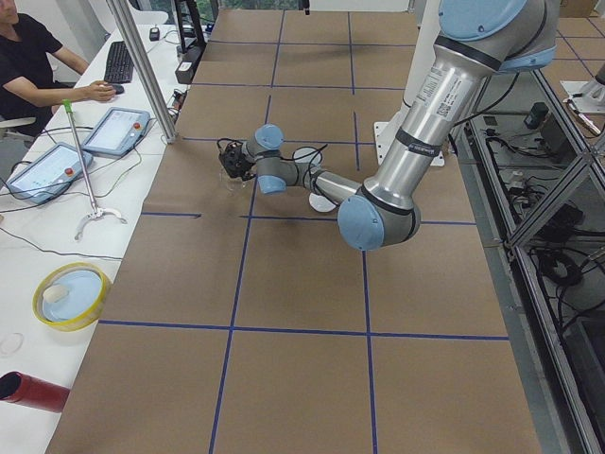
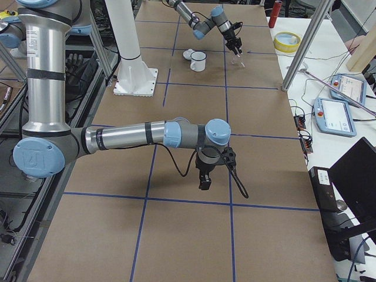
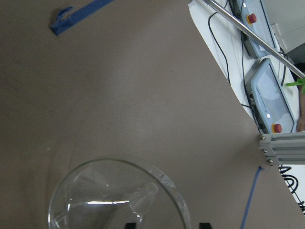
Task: Remove funnel from cup
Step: 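Set the funnel down on the table and open the left gripper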
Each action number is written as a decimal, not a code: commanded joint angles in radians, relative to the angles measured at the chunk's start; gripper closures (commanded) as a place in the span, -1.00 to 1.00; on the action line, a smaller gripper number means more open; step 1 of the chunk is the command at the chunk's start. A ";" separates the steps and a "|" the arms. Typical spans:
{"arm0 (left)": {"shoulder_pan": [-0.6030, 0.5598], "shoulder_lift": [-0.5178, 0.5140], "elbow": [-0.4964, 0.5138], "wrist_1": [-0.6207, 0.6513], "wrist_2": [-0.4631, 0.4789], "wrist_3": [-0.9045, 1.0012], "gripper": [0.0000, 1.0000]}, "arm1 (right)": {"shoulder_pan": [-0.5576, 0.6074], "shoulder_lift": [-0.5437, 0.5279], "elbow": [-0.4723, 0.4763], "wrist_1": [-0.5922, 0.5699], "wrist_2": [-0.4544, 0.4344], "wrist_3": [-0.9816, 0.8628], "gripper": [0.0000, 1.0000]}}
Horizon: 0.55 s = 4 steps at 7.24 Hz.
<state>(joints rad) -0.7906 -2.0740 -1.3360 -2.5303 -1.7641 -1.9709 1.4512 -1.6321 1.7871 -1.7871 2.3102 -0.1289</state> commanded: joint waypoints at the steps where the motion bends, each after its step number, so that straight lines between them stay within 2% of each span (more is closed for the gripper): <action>1: -0.006 0.107 -0.182 0.176 -0.125 0.016 -1.00 | 0.000 0.000 0.000 0.000 0.000 0.000 -1.00; 3: -0.009 0.185 -0.424 0.513 -0.153 0.206 -1.00 | 0.000 0.000 0.000 0.000 0.000 0.000 -1.00; 4: -0.004 0.245 -0.536 0.630 -0.152 0.237 -1.00 | 0.000 0.000 0.000 0.000 0.000 0.000 -1.00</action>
<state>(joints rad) -0.7972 -1.8924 -1.7338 -2.0628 -1.9113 -1.7924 1.4512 -1.6322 1.7871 -1.7871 2.3102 -0.1292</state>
